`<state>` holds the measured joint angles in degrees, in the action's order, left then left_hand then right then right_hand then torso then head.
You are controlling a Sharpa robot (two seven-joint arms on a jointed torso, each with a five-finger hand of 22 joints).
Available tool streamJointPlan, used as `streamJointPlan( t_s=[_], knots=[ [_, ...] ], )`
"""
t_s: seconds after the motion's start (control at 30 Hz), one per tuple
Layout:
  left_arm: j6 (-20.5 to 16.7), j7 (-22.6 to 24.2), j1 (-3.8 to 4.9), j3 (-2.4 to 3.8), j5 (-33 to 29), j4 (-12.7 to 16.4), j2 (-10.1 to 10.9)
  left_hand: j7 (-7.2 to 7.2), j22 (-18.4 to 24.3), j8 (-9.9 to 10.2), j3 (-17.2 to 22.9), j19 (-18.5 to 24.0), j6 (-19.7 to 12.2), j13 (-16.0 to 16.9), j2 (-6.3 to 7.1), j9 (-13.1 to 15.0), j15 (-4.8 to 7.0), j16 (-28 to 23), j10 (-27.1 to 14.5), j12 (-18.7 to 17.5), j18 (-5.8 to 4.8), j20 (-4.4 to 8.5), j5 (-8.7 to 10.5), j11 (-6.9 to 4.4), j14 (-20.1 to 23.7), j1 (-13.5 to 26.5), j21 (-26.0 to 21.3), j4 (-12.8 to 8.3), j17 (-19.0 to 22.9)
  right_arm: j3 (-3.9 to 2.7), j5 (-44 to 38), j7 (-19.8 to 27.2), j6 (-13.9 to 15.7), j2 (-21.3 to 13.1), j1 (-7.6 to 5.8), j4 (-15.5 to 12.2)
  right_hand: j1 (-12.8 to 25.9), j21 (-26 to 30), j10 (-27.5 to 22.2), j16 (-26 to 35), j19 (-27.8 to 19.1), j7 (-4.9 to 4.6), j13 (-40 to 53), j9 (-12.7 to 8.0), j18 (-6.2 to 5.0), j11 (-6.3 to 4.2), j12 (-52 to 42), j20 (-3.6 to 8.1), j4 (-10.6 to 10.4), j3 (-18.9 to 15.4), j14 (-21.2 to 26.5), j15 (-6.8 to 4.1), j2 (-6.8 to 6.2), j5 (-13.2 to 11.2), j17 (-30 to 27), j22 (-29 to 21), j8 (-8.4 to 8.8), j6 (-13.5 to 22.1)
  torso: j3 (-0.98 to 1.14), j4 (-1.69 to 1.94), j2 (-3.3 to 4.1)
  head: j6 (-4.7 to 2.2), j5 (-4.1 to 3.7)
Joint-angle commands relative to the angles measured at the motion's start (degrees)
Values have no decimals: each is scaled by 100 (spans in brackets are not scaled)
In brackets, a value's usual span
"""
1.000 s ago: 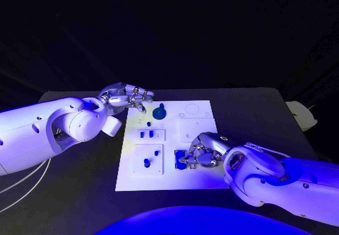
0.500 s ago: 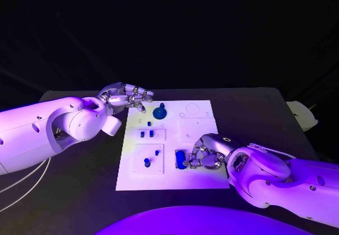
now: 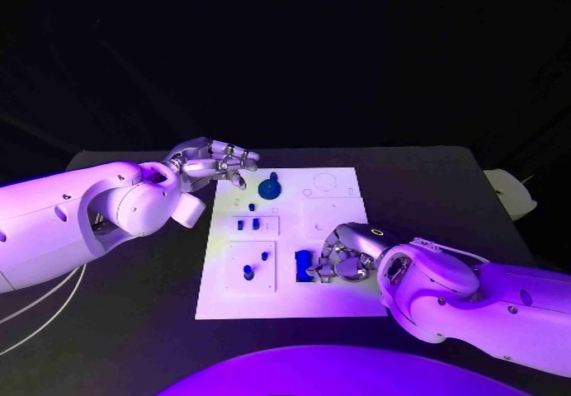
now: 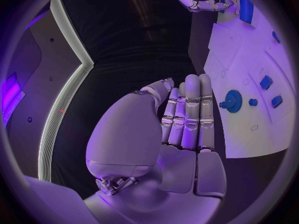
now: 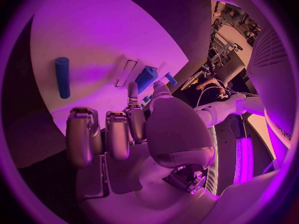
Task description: Assemble the parts on the task board
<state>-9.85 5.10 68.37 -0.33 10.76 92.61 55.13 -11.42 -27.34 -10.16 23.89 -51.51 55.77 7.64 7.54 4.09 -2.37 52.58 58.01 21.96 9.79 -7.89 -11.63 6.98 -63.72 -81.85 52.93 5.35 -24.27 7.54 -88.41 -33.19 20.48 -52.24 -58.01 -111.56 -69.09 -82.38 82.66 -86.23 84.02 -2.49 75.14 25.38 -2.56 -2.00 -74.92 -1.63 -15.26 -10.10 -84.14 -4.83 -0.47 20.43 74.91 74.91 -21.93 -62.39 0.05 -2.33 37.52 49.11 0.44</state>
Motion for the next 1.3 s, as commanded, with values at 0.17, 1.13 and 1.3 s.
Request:
streamJointPlan(
  t_s=[0.17, 1.13, 1.3],
  knots=[
    [84, 18, 2, 3, -25, 7, -11, 9, 6, -25, 30, -25, -45, 7, -17, 8, -22, -21, -52, 38, 83, -6, 2, 6, 24, -19, -23, -2, -3, -2, -123, -9, -6, 55, 1, 56, -85, -32, 43, -19, 317, 38, 202, 11, 104, 11, -5, 27, 33, 17, -441, -35, 10, 31, 786, 1309, -27, -20, -3, -4, -7, 21, -4],
    [98, 18, 1, 3, -25, -2, -15, 7, 10, -31, 35, -32, -46, 8, -25, 9, -22, -20, -55, 48, 82, -4, 3, 7, 25, -28, -27, -4, -4, 0, -23, 63, -111, 0, 18, -44, -179, -47, 60, -24, 322, 44, 234, 27, 107, 6, -35, 31, 61, -1, -443, -39, -7, 29, 797, 1313, -30, -18, -1, -2, -8, 16, -8],
    [99, 18, 1, 3, -25, -2, -16, 7, 10, -31, 35, -32, -46, 8, -25, 9, -22, -20, -55, 48, 82, -4, 3, 7, 25, -28, -27, -4, -4, 0, -48, 53, -132, 39, 19, 26, -207, -46, 63, -23, 322, 46, 239, 32, 107, 4, -39, 32, 68, 3, -443, -41, 5, 32, 795, 1313, -33, -21, -1, -5, -7, 24, 0]
  ],
)
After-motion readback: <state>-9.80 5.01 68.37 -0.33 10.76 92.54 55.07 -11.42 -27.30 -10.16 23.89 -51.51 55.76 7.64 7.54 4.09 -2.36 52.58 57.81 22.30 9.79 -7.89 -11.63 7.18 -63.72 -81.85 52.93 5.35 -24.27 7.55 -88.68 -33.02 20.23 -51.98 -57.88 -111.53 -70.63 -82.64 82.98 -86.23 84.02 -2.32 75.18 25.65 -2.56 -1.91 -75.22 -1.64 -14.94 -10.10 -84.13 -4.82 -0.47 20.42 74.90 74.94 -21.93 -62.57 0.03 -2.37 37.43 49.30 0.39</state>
